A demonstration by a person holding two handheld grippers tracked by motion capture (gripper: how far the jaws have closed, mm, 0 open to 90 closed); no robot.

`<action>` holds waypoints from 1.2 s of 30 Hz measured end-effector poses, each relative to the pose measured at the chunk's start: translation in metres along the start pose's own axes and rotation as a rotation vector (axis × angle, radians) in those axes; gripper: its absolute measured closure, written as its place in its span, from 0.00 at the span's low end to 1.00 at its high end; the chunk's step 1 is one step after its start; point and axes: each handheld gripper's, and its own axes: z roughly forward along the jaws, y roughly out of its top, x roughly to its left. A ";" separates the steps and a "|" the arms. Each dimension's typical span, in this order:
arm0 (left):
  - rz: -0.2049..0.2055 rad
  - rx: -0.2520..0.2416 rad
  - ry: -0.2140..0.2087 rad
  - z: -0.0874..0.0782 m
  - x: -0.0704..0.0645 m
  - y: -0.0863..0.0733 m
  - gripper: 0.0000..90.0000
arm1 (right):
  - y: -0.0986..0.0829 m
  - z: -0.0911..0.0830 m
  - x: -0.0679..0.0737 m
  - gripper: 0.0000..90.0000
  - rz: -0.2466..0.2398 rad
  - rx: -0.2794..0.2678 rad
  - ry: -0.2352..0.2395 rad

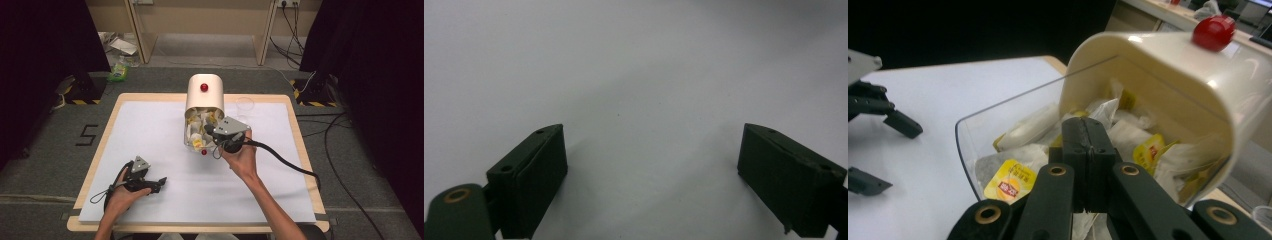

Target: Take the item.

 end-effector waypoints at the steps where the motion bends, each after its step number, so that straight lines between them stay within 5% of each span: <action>1: 0.000 0.000 0.000 0.000 0.000 0.000 0.13 | 0.000 0.000 0.000 1.00 0.000 0.000 0.000; 21: -0.003 -0.002 -0.001 0.000 0.000 0.000 0.13 | 0.011 -0.034 -0.008 1.00 0.009 -0.079 -0.010; 36: -0.002 -0.002 -0.001 0.000 0.000 0.000 0.13 | 0.010 -0.066 -0.028 1.00 0.033 -0.117 -0.084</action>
